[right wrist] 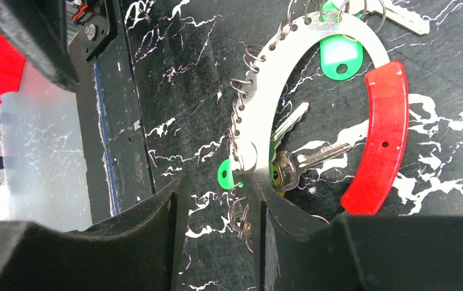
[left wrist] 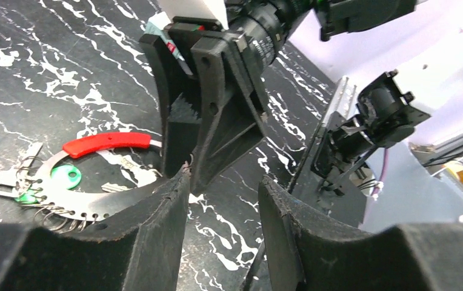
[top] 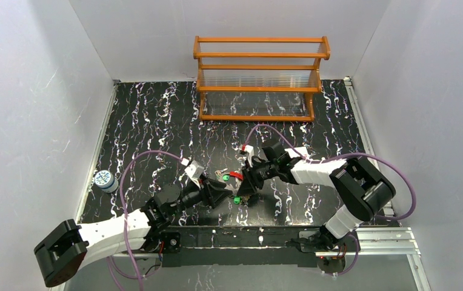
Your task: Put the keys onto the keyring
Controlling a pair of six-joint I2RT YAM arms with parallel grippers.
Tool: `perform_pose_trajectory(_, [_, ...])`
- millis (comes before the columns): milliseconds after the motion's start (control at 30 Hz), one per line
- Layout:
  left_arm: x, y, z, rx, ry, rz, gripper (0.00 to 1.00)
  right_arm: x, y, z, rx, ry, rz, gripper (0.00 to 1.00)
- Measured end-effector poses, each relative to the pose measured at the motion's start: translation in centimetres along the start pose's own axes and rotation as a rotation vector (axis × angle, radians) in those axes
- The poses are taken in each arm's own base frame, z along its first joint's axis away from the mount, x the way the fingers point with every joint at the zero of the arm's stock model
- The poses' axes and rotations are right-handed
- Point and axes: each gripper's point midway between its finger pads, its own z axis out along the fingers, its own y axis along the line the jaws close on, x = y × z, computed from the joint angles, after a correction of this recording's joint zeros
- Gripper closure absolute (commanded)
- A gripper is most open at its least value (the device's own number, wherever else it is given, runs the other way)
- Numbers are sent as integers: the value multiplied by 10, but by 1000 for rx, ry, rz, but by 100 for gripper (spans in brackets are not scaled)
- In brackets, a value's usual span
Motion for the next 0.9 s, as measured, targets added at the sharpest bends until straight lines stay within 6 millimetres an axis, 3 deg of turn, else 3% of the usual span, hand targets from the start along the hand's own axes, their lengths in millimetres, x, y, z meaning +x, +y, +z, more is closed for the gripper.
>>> perform_pose_trajectory(300, [-10,-10,-6,55,-45,-33,55,2,-5,8,15,17,-9,55])
perform_pose_trajectory(533, [-10,-12,-6,68,-46,-36,55,-3,-8,13,22,10,-26,63])
perform_pose_trajectory(633, [-10,-12,-6,68,-45,-35,55,-4,-7,15,18,11,-31,71])
perform_pose_trajectory(800, [-10,-12,-6,66,-46,-29,55,-3,-6,15,14,15,-39,97])
perform_pose_trajectory(900, [-10,-11,-6,66,-46,-13,56,-2,-6,15,13,20,-40,99])
